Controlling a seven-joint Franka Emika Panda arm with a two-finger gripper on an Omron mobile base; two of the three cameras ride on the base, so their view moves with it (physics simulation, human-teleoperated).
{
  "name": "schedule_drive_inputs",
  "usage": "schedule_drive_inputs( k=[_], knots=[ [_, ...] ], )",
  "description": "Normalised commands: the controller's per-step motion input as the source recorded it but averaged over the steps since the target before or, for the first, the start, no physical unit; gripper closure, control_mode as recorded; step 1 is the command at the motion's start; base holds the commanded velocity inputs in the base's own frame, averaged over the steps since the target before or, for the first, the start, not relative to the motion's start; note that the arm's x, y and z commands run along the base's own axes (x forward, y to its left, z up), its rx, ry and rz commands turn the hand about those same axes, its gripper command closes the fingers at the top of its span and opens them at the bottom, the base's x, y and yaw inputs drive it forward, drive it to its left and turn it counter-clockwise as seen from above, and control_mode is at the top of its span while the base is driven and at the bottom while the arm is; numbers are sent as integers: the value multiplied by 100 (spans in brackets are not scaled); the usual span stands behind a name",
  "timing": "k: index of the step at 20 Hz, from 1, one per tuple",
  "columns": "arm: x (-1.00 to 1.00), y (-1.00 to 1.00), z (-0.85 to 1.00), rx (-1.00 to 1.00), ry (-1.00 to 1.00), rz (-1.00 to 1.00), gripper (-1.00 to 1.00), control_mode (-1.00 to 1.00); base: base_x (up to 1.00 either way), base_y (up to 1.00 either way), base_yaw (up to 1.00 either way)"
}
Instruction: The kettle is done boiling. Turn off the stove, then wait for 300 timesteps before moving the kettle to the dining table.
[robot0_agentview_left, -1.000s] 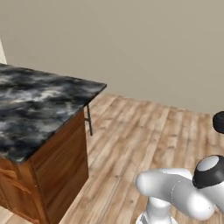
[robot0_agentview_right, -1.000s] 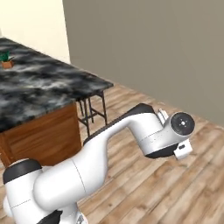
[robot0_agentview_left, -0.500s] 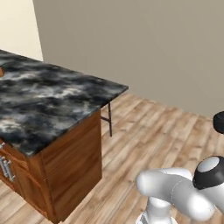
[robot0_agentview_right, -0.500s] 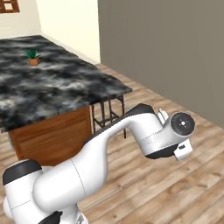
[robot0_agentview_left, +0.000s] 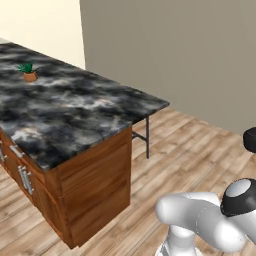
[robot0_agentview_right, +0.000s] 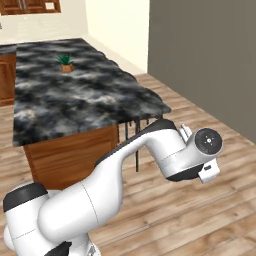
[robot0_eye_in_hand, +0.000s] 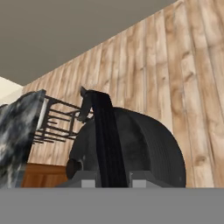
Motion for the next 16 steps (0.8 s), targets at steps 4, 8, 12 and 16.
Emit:
schedule_drive_inputs(
  k=[4, 8, 12, 16],
  knots=[
    [0, 0, 0, 0, 0, 0, 100, 100, 18, -39, 34],
    [0, 0, 0, 0, 0, 0, 100, 100, 18, -42, 34],
    [0, 0, 0, 0, 0, 0, 100, 100, 17, -43, 35],
    [0, 0, 0, 0, 0, 0, 100, 100, 16, -45, 35]
  ],
)
